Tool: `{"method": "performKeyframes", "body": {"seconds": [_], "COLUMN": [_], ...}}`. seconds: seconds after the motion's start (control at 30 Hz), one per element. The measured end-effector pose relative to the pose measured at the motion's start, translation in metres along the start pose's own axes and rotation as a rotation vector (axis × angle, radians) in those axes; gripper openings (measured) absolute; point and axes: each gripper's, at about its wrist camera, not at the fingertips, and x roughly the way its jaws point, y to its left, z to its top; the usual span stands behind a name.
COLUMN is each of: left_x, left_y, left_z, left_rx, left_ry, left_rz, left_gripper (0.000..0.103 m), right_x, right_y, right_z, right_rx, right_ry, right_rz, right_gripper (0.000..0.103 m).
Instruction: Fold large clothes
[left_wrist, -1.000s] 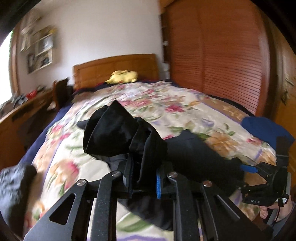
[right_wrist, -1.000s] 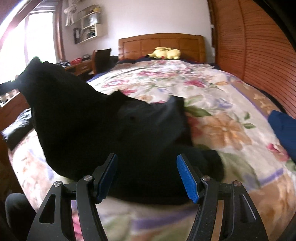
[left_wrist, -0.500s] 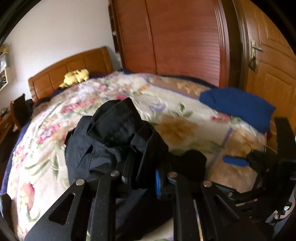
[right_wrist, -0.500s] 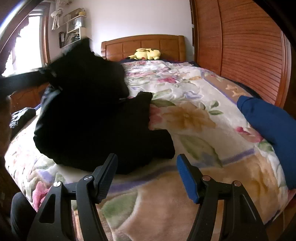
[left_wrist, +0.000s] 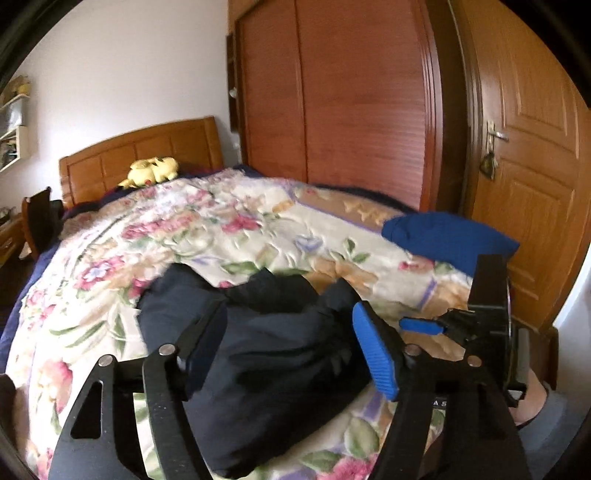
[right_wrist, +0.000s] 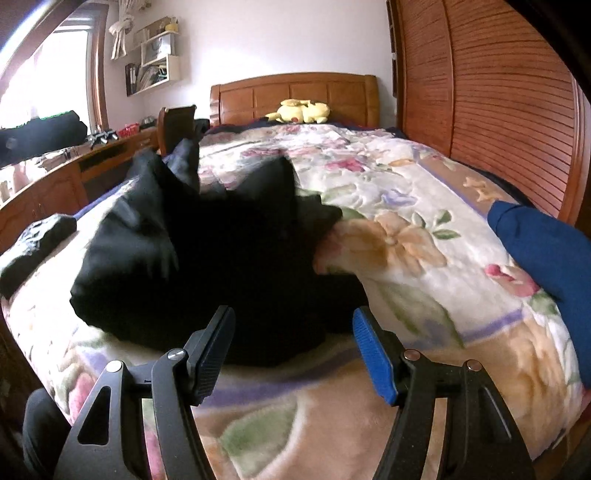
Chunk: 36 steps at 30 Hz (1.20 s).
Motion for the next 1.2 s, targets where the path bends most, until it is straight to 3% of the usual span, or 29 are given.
{"method": "performKeyframes", "body": {"seconds": [0.23, 0.6, 0.87, 1.2], "left_x": [-0.024, -0.008, 0.000, 0.007], "left_y": [0.037, 0.088, 0.100, 0.109], "left_z": [-0.026, -0.071, -0.087, -0.097], "left_rx": [-0.013, -0.109, -0.127, -0.135], "left_ry": [-0.045, 0.011, 0.036, 0.054], "left_rz": [0.113, 0.140, 0.147, 0.166], "left_gripper": [0.075, 0.075, 0.075, 0.075], "right_x": [-0.014, -0.036, 0.000, 0.032], "right_y": [-0.001, 0.017, 0.047, 0.049], "right_z": [0.014, 0.046, 0.062, 0.073], "right_rx": [-0.004, -0.036, -0.092, -0.093], "right_ry": [-0.066, -0.151, -0.115, -0.059], "right_rz": [-0.008, -0.010, 0.087, 0.148], "right_gripper": [0.068, 0.068, 0.068, 0.068]}}
